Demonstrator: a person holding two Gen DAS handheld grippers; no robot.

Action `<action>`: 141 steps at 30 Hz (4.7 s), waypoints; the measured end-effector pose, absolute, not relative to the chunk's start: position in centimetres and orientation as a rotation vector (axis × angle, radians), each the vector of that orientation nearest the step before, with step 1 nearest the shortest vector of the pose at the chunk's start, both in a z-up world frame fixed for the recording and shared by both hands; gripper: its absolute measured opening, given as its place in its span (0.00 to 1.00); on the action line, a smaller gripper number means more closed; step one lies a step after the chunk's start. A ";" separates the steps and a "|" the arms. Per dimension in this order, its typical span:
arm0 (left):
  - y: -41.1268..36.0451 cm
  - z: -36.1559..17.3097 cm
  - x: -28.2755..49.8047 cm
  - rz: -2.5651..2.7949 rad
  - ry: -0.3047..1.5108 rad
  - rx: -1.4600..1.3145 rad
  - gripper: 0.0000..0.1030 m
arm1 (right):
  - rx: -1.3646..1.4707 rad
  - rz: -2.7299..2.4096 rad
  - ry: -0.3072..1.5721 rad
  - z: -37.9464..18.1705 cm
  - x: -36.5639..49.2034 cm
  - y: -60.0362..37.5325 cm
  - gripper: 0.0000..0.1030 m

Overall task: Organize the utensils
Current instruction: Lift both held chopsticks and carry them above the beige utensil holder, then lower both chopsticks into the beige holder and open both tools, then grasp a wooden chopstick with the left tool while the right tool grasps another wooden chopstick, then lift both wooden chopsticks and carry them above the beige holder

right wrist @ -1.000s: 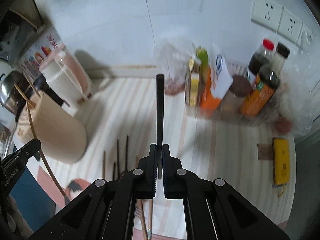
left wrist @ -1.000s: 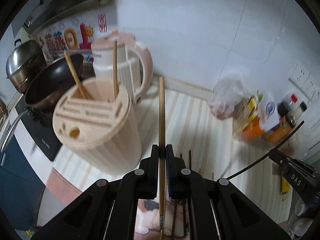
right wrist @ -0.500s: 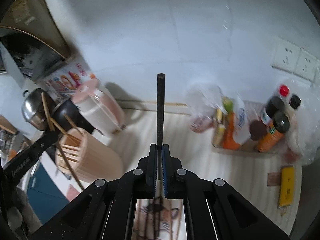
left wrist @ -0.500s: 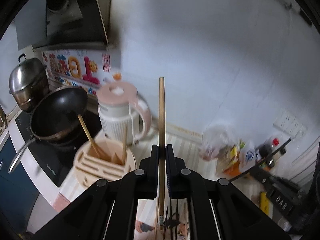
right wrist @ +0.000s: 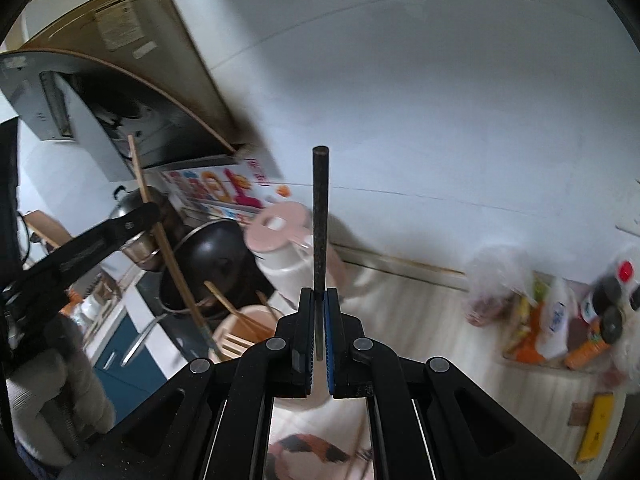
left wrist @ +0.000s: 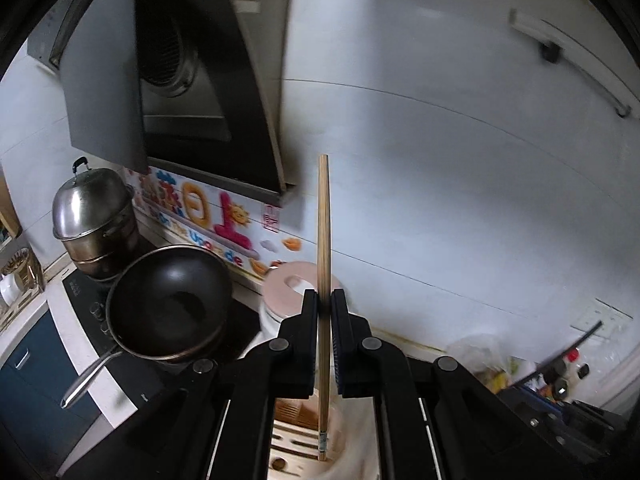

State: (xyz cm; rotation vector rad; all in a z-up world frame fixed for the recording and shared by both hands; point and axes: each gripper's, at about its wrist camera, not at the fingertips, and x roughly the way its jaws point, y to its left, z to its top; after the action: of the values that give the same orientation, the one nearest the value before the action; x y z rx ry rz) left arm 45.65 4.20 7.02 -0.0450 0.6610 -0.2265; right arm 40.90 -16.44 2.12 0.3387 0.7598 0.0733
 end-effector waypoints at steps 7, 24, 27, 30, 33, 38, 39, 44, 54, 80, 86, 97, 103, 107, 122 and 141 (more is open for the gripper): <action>6.5 4.0 49.3 -0.185 0.687 -0.066 0.04 | 0.316 0.107 0.783 1.0 44.5 -12.0 0.05; 7.4 -1.7 52.7 -0.198 0.766 -0.080 0.04 | 0.330 0.061 0.953 -6.1 49.9 -9.6 0.05; 7.6 -1.5 53.0 -0.203 0.759 -0.088 0.04 | 0.328 0.062 0.954 -6.2 49.8 -9.3 0.05; 7.6 -1.5 53.4 -0.220 0.764 -0.089 0.04 | 0.322 0.061 0.954 -6.1 49.8 -9.1 0.05; 7.1 -2.3 53.2 -0.232 0.790 -0.056 0.04 | 0.322 0.061 0.963 -6.3 50.0 -9.0 0.05; 7.3 -3.9 53.0 -0.229 0.827 -0.047 0.04 | 0.324 0.066 0.980 -7.0 50.1 -8.8 0.05; 7.4 -4.1 53.0 -0.226 0.830 -0.050 0.04 | 0.325 0.068 0.986 -7.2 50.2 -8.8 0.05; 7.5 -4.6 52.4 -0.253 0.863 -0.048 0.04 | 0.327 0.094 1.024 -8.0 50.5 -8.5 0.05; 9.7 -2.5 47.3 -0.197 0.881 -0.066 0.68 | 0.393 0.151 1.080 -8.6 49.8 -9.7 0.46; 1.0 -22.8 33.7 -0.115 1.220 0.131 0.98 | 0.405 -0.161 1.339 -27.5 33.4 -23.8 0.28; -3.3 -28.4 33.4 -0.217 1.369 0.178 0.71 | 0.439 -0.206 1.463 -33.5 32.1 -24.7 0.25; -5.9 -31.8 34.9 -0.239 1.406 0.283 0.05 | 0.309 -0.248 1.503 -36.2 30.6 -25.0 0.07; -2.0 -32.0 32.1 -0.188 1.485 0.222 0.05 | 0.327 -0.253 1.546 -36.6 28.3 -28.2 0.07; -1.4 -32.2 31.5 -0.188 1.499 0.203 0.05 | 0.304 -0.223 1.571 -36.8 27.7 -28.2 0.07; -2.3 -31.4 33.6 -0.198 1.504 0.228 0.05 | 0.232 -0.225 1.678 -36.9 31.8 -26.8 0.08; -3.5 -22.8 33.7 -0.266 1.289 0.169 0.04 | 0.360 -0.279 1.415 -30.8 30.6 -26.7 0.06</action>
State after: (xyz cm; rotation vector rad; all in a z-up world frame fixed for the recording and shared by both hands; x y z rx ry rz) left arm 33.65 -3.46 -22.83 0.1694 1.2894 -0.2656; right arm 30.58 -26.67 -30.80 0.3602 1.4147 -0.2789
